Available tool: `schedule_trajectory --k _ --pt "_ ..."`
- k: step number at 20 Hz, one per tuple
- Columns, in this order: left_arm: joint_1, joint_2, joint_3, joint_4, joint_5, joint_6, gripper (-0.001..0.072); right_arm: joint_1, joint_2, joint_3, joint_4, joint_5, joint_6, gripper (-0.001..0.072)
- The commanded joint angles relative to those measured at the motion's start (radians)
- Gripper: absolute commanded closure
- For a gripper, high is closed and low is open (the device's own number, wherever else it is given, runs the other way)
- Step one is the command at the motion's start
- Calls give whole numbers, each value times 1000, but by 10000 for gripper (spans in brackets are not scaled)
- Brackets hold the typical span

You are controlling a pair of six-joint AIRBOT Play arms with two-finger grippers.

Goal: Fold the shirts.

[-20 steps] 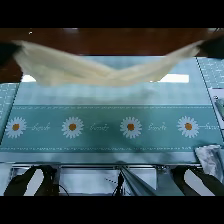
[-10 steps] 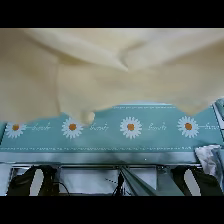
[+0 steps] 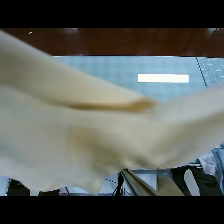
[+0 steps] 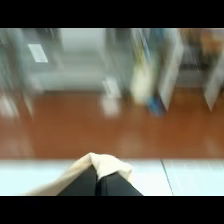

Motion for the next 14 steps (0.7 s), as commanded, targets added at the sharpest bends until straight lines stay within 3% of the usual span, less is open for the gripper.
schedule_trajectory --k 1,3,6,9,14 --pt "2 -62 -40 207 -303 -84 686 49 -102 -2 -197 310 15 692" --pt "0 -133 -154 205 -383 -79 687 115 -228 -2 -181 439 6 692" --pt "0 -209 -397 190 -247 -10 686 208 -426 -63 -181 413 -20 692" --pt "-27 -332 -560 185 -57 14 686 236 -651 -70 -166 246 -21 692" --pt "-197 -578 -580 185 384 209 685 234 -887 -70 -40 -193 130 692"
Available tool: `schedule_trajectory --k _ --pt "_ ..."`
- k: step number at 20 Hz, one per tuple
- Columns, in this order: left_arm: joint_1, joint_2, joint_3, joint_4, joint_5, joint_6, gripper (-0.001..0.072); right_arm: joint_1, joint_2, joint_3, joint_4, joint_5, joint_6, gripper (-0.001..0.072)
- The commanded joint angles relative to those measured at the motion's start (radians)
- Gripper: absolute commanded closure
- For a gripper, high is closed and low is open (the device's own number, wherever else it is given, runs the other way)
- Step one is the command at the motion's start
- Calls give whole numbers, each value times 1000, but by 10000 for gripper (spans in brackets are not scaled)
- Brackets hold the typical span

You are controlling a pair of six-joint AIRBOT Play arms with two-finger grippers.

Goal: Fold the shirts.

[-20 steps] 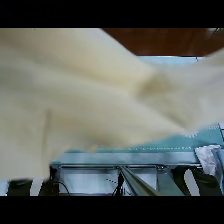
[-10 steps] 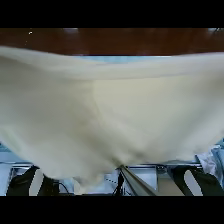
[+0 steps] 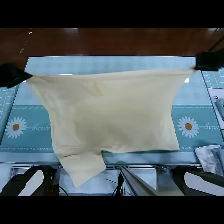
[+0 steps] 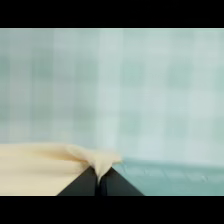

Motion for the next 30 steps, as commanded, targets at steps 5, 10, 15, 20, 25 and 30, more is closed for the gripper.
schedule_trajectory --k 5,10,15,20,25,30 --pt "-180 -344 8 -5 610 126 685 10 -262 -3 128 -569 138 692" --pt "-194 -479 43 -10 767 125 685 10 -347 -3 126 -778 69 692" --pt "-244 -567 43 -23 866 126 684 10 -409 -3 126 -856 54 691" --pt "-271 -623 43 -23 801 126 683 10 -453 -3 125 -756 69 692" --pt "-216 -565 43 -23 654 126 684 -19 -408 22 125 -591 58 692" --pt "-153 -535 43 -23 323 125 684 -65 -368 31 116 -320 40 692"
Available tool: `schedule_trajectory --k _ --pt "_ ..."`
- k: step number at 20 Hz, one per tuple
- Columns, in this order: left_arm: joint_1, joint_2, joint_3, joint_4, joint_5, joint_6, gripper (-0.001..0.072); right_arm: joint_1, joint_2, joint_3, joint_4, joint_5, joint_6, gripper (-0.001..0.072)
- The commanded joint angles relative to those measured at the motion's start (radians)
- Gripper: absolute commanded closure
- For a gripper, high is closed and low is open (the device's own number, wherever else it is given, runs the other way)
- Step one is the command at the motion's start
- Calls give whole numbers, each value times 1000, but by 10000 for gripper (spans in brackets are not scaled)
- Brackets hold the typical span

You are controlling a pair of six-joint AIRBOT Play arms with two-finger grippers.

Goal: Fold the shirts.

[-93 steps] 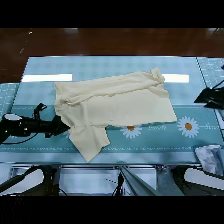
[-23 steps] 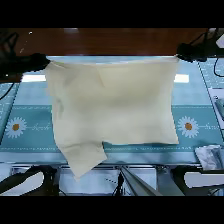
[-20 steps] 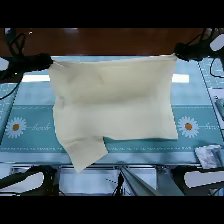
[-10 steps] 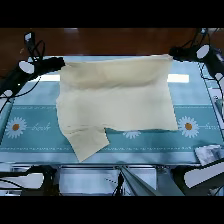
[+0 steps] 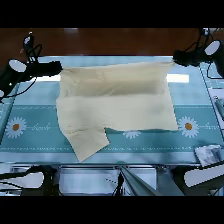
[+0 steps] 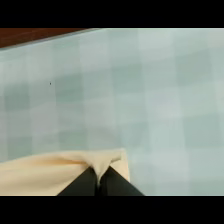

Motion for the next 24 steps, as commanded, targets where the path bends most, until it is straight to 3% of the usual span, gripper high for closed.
schedule_trajectory --k 1,6,8,16,22,24 --pt "29 -4 0 1 -256 -1 684 -22 8 4 -8 196 -7 692" --pt "9 -68 0 0 -354 -20 684 -3 -37 4 -5 276 3 692" --pt "11 -85 0 0 -354 -67 683 3 -48 4 -9 281 9 692" --pt "50 -84 0 3 -355 -69 683 2 -48 4 -98 319 47 691" --pt "63 -84 0 3 -356 -69 678 3 -48 4 -84 320 83 691" --pt "63 -84 0 3 -366 -69 500 3 -48 4 -74 321 83 658"
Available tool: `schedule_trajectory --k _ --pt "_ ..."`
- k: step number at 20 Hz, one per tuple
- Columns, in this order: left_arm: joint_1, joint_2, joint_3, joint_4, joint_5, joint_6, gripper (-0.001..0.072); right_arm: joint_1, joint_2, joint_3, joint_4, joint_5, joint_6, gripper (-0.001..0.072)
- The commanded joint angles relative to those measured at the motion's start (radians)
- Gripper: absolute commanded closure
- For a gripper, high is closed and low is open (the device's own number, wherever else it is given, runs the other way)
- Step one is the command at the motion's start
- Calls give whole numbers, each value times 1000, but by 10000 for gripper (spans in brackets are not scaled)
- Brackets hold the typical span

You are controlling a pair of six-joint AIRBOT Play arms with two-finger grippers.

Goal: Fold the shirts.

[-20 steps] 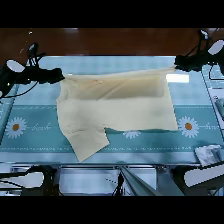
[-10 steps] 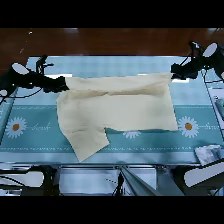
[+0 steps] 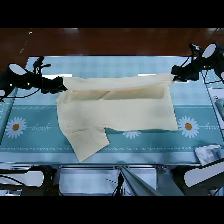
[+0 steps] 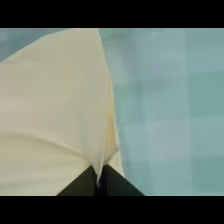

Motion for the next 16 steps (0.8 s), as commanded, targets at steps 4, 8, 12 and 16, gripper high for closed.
schedule_trajectory --k 4,8,12,16 --pt "40 11 27 5 -168 -22 281 -5 17 3 -34 146 -98 394" --pt "125 108 -6 174 -323 -66 281 -33 85 -7 -390 376 -90 394" --pt "176 307 -264 194 -280 -71 233 -118 205 -182 -303 340 -91 327" --pt "176 424 -539 193 -276 -25 49 -166 306 -388 -85 206 -200 212"
